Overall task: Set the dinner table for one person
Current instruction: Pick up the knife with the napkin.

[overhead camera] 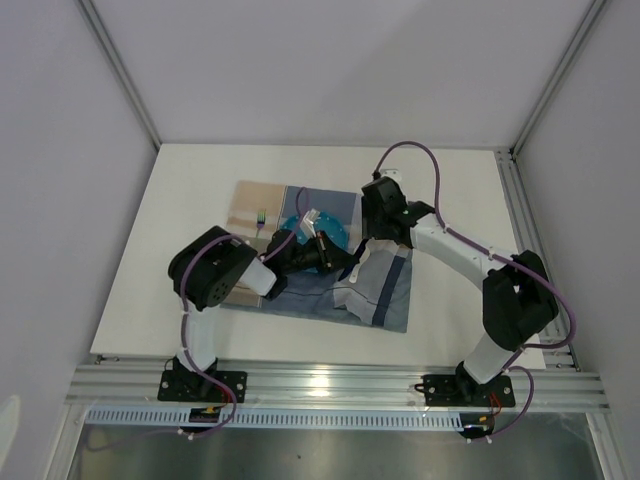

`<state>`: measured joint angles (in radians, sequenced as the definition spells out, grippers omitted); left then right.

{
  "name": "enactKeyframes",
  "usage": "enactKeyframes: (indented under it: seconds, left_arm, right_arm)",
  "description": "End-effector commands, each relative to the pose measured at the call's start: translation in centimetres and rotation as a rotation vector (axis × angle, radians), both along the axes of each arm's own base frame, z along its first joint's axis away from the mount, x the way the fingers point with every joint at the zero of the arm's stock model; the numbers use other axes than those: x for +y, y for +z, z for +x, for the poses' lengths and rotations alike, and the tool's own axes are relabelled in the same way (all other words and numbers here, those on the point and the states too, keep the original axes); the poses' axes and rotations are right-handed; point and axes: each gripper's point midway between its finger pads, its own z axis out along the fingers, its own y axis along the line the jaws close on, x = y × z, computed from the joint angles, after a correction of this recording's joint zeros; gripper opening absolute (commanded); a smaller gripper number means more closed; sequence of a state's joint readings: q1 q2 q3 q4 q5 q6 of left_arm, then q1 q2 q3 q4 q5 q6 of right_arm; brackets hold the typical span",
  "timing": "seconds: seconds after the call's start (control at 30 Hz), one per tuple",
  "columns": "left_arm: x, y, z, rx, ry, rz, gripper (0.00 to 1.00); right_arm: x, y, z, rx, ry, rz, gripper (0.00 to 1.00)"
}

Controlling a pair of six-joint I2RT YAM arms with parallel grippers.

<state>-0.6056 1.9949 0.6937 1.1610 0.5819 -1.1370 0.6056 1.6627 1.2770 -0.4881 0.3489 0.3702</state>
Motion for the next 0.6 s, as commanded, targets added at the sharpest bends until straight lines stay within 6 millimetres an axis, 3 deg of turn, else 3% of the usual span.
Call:
enactKeyframes:
  seconds: [0.0,0.3,0.57]
  left_arm:
    - [-0.5,6.0,-0.4,-0.177,-0.044,-0.215,0.01]
    - [-0.6,6.6,-1.0,-0.216,-0.079,-0.261,0.01]
    - [-0.2,7.2,-1.2,-0.249,-0.061,-0.26,0.01]
  right_arm:
    - [0.8,1.5,0.8,-0.047,-0.013,0.092,0.6]
    - [2.0,-0.9,0.5,0.01,0.004,0.148,0.57]
    - [2.4,-1.6,-0.3,0.049,0.008,0.169,0.57]
